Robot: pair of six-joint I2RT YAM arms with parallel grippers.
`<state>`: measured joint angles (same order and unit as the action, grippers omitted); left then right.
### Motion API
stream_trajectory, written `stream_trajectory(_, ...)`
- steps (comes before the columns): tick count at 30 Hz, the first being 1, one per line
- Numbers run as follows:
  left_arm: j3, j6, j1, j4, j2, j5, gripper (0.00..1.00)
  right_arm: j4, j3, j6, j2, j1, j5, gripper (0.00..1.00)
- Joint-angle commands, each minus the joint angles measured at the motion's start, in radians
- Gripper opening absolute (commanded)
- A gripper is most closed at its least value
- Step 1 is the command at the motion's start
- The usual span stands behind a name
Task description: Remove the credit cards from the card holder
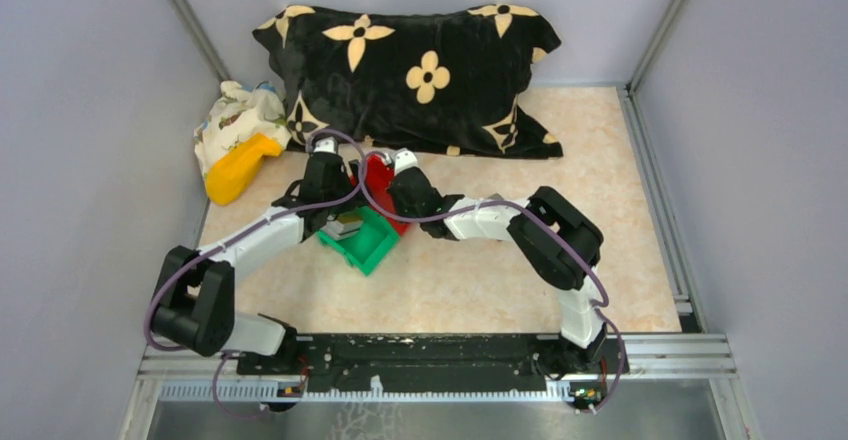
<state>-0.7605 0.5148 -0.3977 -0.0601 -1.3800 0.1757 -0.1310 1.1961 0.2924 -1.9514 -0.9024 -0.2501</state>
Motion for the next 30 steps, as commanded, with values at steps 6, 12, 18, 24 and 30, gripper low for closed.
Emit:
stream_trajectory(6,-0.082,-0.007,0.013,0.041,-0.047,-0.061,0.80,-0.060,-0.073,0.046,0.105,-0.012,0.024,0.00)
stream_trajectory(12,-0.052,-0.019,0.013,0.079,0.021,-0.082,0.80,-0.062,-0.042,-0.021,0.157,-0.012,-0.002,0.01)
stream_trajectory(18,-0.044,-0.038,0.012,0.089,0.095,-0.094,0.80,-0.073,-0.029,-0.087,0.234,-0.010,-0.049,0.14)
stream_trajectory(24,-0.018,-0.030,0.011,0.087,0.142,-0.134,0.79,-0.064,-0.093,-0.090,0.290,0.003,-0.092,0.14)
stream_trajectory(30,0.038,-0.023,0.011,0.143,0.170,-0.205,0.79,-0.048,-0.180,-0.080,0.370,0.025,-0.104,0.08)
